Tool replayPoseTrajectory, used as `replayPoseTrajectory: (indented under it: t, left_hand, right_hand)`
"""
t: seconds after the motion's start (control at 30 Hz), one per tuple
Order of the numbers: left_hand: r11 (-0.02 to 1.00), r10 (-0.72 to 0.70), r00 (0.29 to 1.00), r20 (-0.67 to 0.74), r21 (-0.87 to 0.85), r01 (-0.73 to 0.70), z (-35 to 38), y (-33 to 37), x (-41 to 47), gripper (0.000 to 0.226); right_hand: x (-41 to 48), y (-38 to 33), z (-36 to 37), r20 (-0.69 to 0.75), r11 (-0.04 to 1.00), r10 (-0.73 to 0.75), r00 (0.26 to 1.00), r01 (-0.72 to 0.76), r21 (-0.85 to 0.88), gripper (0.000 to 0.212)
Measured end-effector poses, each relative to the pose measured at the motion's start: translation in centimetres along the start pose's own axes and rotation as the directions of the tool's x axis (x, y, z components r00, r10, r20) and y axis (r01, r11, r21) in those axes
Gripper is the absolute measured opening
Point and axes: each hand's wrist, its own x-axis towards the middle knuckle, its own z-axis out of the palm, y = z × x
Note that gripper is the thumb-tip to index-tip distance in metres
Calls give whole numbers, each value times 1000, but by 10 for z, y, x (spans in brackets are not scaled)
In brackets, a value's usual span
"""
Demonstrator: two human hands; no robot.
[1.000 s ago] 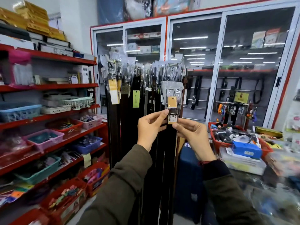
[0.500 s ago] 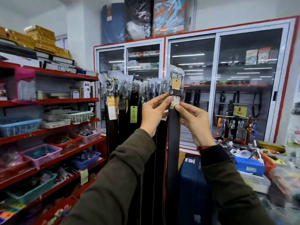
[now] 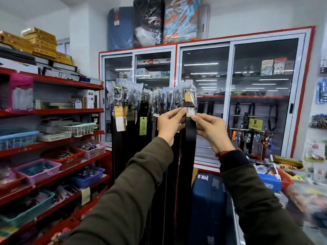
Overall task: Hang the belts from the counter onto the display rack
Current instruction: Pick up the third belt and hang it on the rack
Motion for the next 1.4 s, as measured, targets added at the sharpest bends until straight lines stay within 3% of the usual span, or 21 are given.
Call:
replayPoseTrajectory:
  t: [0.2,0.3,0.37,0.47,0.57,0.7,0.9,1.13,1.27,1.4]
  left_hand:
    - [992,68,996,-62,109,-61,-13,-12,3,30]
    - [933,230,973,-32,293,-210,-19,-21,1,36]
    - [805,383,923,45,473,-358,-26,-27,-3,38]
    - [547,502,831,239,657,-519,-37,-35,-3,48]
    - [294,477,767,429,745,-599,-46,-34,6,60]
    - [52,404,711,576,761,-646,-54,-34,27,61]
    - [-26,364,740,565,801,-599,-66,-43,41,63]
    - [-16,367,753,547,813,-582,-64,-37,32,62]
    - [-42,453,706,544,805,-592,-84,-25,14,63]
    - [-111,547,656,520,822,-559,-129,-4,-1,63]
  right_hand:
    - [3,17,9,-28,997,7,1000,-10,-80,33]
    - [-4,34,12,-92,942,-189,978,154,-297,32]
    - [-9,47,10,-62,861,-339,939,282,-423,39]
    - [-9,63,10,75,776,-421,904,402,-486,50]
    - [-2,71,8,229,677,-447,865,494,-545,55]
    - [13,75,4,329,600,-396,857,513,-614,57]
    - [27,79,1,386,511,-340,858,513,-690,59]
    - [22,76,5,366,475,-373,853,514,-714,60]
    - [8,78,18,323,515,-443,836,532,-672,59]
    - [-6,83,53,408,488,-491,770,631,-603,58]
